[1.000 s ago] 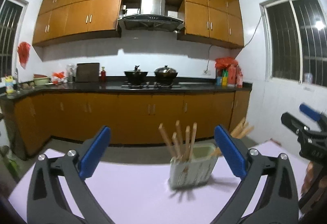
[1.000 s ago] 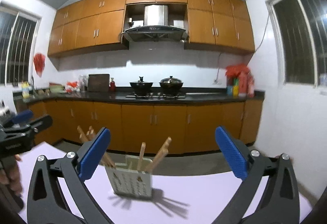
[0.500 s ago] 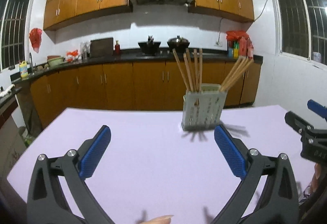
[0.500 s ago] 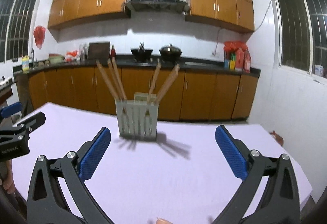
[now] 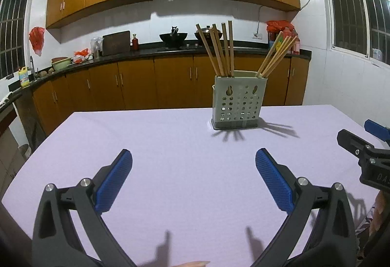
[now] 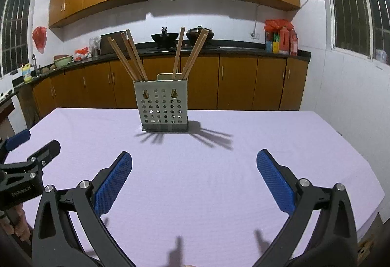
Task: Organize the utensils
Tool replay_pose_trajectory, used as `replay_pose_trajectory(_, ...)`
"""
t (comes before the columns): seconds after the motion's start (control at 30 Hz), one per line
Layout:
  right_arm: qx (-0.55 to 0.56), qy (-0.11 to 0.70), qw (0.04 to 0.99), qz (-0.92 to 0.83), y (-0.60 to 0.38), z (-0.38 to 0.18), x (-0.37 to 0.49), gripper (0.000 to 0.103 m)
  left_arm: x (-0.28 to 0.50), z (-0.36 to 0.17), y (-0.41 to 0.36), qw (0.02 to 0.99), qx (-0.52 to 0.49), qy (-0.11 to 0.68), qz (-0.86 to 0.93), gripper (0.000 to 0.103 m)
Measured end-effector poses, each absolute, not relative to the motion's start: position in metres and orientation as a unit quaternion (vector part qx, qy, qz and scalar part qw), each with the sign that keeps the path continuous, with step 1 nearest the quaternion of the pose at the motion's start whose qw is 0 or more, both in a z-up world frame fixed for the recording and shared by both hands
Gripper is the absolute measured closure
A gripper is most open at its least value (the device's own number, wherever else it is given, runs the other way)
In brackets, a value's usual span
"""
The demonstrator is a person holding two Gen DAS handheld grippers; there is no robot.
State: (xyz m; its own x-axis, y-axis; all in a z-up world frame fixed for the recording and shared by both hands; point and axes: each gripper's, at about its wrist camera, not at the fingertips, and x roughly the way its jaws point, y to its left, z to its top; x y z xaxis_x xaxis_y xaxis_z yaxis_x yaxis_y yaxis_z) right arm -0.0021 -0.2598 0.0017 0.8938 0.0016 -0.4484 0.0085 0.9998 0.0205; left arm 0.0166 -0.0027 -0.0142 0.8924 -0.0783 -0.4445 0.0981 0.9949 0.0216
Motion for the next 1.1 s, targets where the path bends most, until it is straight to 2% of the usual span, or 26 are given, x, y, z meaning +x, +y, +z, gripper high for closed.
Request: replay_pose_trajectory(1.1,0.021,0.229,0.973,-0.003,-0.2644,-0.0037,-0.0073,0.002,0.0204,-0.0111,-0.0057,0.971,0.003,0.233,-0.048,0.004)
